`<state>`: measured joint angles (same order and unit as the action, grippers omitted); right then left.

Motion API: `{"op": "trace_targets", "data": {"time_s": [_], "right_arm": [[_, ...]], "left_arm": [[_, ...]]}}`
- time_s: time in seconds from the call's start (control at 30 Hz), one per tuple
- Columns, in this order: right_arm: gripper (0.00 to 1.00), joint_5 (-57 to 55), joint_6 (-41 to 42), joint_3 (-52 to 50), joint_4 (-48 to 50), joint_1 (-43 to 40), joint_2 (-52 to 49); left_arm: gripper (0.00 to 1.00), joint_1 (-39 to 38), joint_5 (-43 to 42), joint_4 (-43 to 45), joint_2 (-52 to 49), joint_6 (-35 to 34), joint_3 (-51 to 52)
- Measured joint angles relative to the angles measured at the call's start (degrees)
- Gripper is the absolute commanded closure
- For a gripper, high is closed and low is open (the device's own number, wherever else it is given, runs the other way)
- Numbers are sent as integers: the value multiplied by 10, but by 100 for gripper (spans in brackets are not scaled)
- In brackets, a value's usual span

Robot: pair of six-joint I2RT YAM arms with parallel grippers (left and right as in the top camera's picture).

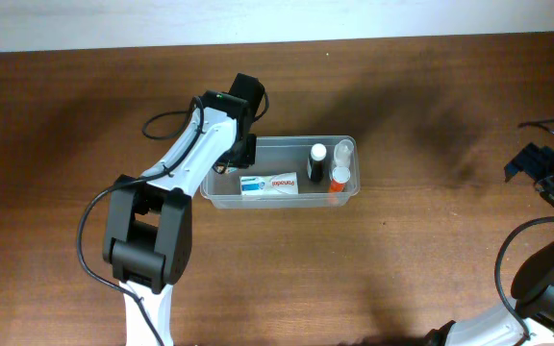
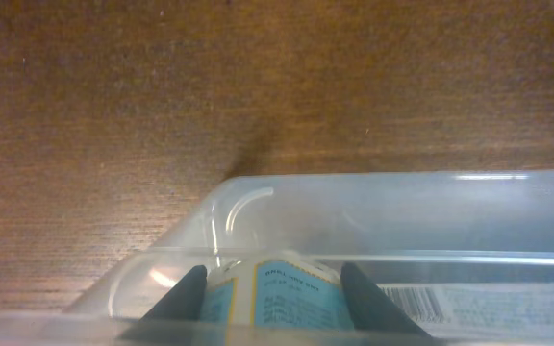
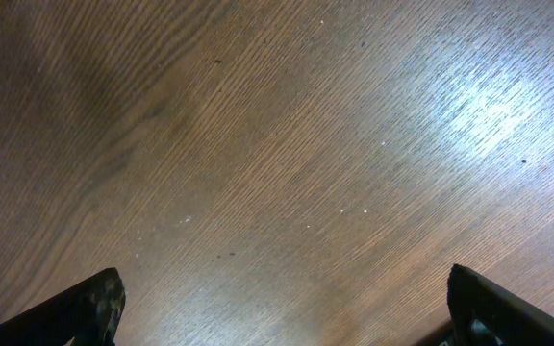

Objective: Pack container
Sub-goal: 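Lower the jar into the container's left end and release it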

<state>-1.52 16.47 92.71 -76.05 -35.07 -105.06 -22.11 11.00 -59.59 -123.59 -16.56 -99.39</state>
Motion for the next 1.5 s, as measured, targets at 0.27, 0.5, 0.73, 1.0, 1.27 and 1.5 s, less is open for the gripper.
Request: {"op": "trace_targets", "data": {"time_s": [0.27,0.5,0.73,1.0,1.27,1.5], "right_arm": [[2,0,0,0,0,0,0],[2,0,0,0,0,0,0],[2,0,0,0,0,0,0],[2,0,0,0,0,0,0],[2,0,0,0,0,0,0],[2,0,0,0,0,0,0]], "left_arm": [[81,0,0,35,0,-15,40],[82,0,0,48,0,-19,58],[81,0,0,50,0,-26,61],[74,0,0,50,0,-26,61],[69,0,0,50,0,-26,61],[65,0,0,52,0,-26,61]]}}
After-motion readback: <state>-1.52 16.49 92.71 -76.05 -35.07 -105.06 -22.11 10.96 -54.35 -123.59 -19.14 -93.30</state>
